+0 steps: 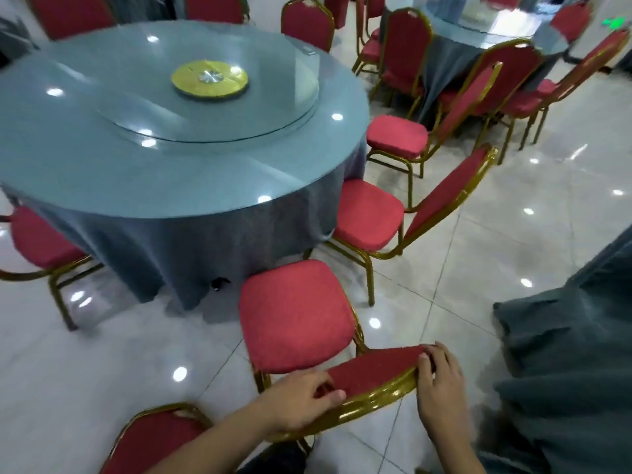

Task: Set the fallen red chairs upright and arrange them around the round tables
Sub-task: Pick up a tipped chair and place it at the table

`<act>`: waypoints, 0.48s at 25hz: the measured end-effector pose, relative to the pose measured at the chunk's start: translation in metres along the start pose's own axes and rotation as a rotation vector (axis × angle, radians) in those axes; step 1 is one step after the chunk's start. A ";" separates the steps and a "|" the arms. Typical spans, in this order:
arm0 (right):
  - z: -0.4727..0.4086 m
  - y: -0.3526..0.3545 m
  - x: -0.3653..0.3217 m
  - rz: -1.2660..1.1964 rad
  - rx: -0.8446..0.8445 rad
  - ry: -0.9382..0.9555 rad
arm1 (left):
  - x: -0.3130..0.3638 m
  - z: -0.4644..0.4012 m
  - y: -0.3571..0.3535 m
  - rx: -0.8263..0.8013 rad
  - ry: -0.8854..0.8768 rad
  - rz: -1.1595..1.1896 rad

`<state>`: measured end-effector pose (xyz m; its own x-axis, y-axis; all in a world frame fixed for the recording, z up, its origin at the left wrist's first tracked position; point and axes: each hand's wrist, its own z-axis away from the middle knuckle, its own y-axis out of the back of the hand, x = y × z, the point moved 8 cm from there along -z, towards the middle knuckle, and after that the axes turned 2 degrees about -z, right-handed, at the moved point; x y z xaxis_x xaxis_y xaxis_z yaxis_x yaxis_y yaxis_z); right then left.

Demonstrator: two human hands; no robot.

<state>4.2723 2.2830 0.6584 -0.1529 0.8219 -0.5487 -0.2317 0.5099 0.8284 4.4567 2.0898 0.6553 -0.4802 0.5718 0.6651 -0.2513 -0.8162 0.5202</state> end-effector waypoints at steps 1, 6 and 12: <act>-0.003 -0.005 0.004 -0.027 -0.026 0.029 | -0.004 0.013 -0.013 0.001 0.017 0.057; -0.026 -0.014 0.004 -0.287 -0.054 0.079 | 0.001 0.052 -0.033 0.402 0.158 -0.122; -0.021 -0.042 -0.036 -0.314 -0.106 0.090 | -0.035 0.065 0.002 0.569 0.267 -0.163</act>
<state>4.2671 2.2264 0.6413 -0.1411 0.6012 -0.7865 -0.3788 0.7012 0.6040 4.5276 2.0733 0.6684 -0.6846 0.5842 0.4360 0.1112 -0.5074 0.8545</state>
